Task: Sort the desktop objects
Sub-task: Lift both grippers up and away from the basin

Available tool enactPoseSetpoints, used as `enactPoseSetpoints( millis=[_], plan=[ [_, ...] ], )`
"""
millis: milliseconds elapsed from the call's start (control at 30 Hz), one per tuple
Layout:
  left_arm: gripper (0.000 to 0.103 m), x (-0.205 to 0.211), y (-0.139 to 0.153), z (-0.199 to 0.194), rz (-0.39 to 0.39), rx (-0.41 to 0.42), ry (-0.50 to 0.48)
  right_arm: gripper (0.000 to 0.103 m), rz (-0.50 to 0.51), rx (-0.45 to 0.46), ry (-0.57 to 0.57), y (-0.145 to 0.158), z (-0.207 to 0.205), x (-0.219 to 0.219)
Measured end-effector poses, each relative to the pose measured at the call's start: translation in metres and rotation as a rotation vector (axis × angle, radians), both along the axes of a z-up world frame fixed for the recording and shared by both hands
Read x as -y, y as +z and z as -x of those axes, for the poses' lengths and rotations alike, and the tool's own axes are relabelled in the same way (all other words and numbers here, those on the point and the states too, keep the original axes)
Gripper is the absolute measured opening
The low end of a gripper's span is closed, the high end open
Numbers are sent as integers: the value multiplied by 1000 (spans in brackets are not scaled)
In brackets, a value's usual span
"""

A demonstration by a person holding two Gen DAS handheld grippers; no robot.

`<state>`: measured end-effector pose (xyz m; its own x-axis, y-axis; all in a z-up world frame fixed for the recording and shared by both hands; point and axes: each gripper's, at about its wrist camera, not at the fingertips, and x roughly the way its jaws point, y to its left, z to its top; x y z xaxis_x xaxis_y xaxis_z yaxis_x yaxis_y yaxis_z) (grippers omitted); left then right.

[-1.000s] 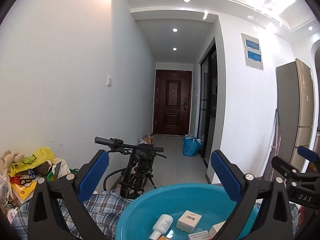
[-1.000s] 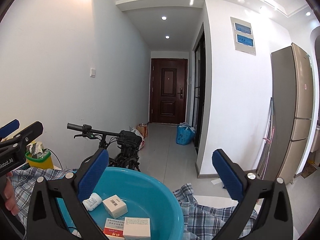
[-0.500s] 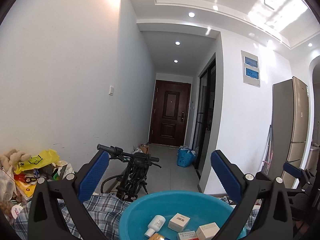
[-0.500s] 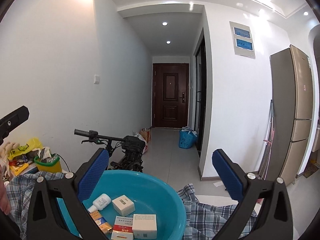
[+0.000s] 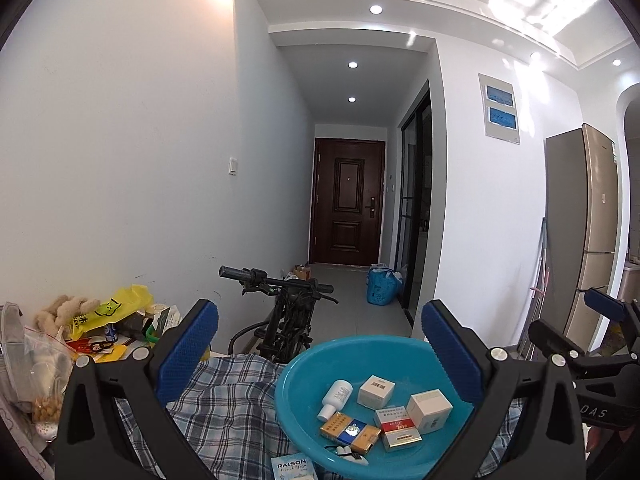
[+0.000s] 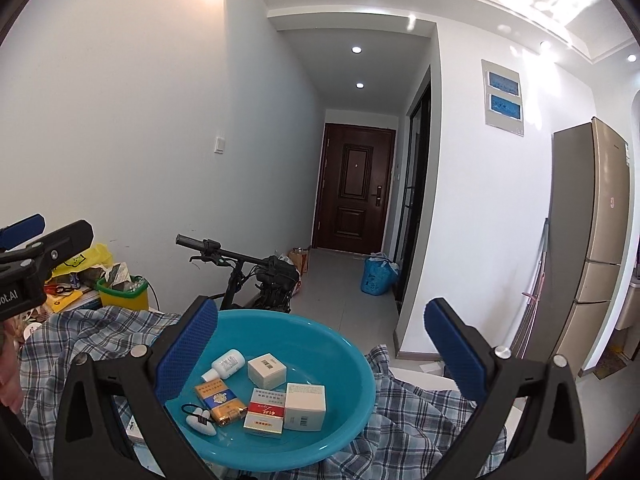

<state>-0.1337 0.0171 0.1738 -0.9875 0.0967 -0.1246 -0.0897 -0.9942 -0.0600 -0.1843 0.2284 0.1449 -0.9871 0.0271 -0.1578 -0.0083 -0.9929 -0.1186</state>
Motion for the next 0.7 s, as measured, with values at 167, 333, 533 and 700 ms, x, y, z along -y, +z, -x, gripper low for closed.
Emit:
enactPoseSetpoints(
  millis=[167,333,533,700],
  plan=[
    [103,10,3,-35,8,5,29,103,-12,-55,23,10,-49,10],
    [103,18,15,-82,-8,-43,27,103,-4,-105,32,17,-94,14],
    [103,9,30,-115,0,-37,-23,103,23,-156,38,28,-137,12],
    [103,3,33,-136,-16,-68,-60,103,27,-180,23,32,-154,7]
  ],
)
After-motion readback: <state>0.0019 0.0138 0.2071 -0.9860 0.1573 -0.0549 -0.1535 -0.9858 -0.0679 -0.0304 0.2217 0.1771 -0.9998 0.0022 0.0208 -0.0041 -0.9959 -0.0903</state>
